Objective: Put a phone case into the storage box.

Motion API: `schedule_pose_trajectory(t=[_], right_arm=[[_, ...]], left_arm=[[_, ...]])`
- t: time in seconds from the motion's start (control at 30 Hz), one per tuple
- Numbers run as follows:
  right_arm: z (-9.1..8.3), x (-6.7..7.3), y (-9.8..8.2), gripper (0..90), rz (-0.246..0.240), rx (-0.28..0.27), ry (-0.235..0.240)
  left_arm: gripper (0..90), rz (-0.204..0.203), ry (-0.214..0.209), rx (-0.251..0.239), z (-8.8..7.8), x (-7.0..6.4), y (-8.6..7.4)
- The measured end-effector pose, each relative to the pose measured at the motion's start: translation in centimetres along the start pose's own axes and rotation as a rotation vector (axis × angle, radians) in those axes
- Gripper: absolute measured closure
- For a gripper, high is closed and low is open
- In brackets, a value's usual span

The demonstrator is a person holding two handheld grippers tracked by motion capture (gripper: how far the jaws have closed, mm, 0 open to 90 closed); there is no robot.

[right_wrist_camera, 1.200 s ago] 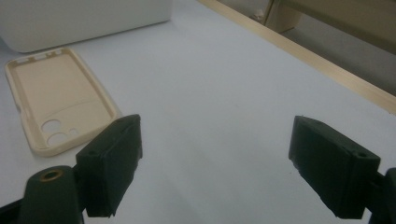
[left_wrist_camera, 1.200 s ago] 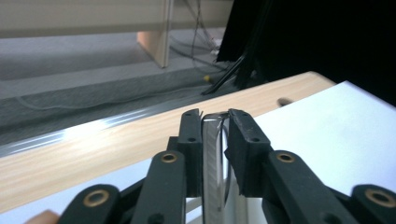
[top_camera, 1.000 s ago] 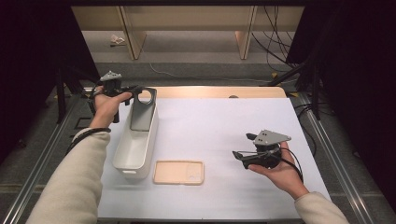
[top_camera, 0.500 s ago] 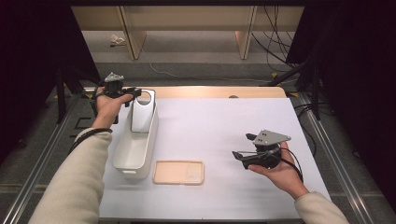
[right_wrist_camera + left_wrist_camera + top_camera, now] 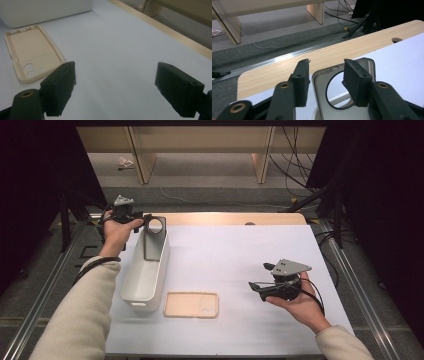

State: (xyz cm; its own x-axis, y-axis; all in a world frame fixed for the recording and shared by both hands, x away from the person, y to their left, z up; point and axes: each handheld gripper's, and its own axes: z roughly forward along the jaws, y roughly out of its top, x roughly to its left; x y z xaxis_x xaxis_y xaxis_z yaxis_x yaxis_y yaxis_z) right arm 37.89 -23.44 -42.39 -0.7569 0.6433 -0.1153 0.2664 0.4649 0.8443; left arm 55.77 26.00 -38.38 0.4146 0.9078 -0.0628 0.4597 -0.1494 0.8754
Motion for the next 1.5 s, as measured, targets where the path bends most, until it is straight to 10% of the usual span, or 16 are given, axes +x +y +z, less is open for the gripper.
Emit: schedule_pose_trajectory(t=[0.63, 1.5], right_arm=[[0.0, 0.2, 0.1, 17.1, -0.001, 0.006, -0.002], [0.2, 0.1, 0.0, 16.8, 0.006, 0.010, 0.003]], left_arm=[[0.3, 0.019, -0.066, 0.036, -5.2, -3.4, -0.3], [0.0, 0.080, -0.230, -0.008, -10.0, -11.7, -6.8]])
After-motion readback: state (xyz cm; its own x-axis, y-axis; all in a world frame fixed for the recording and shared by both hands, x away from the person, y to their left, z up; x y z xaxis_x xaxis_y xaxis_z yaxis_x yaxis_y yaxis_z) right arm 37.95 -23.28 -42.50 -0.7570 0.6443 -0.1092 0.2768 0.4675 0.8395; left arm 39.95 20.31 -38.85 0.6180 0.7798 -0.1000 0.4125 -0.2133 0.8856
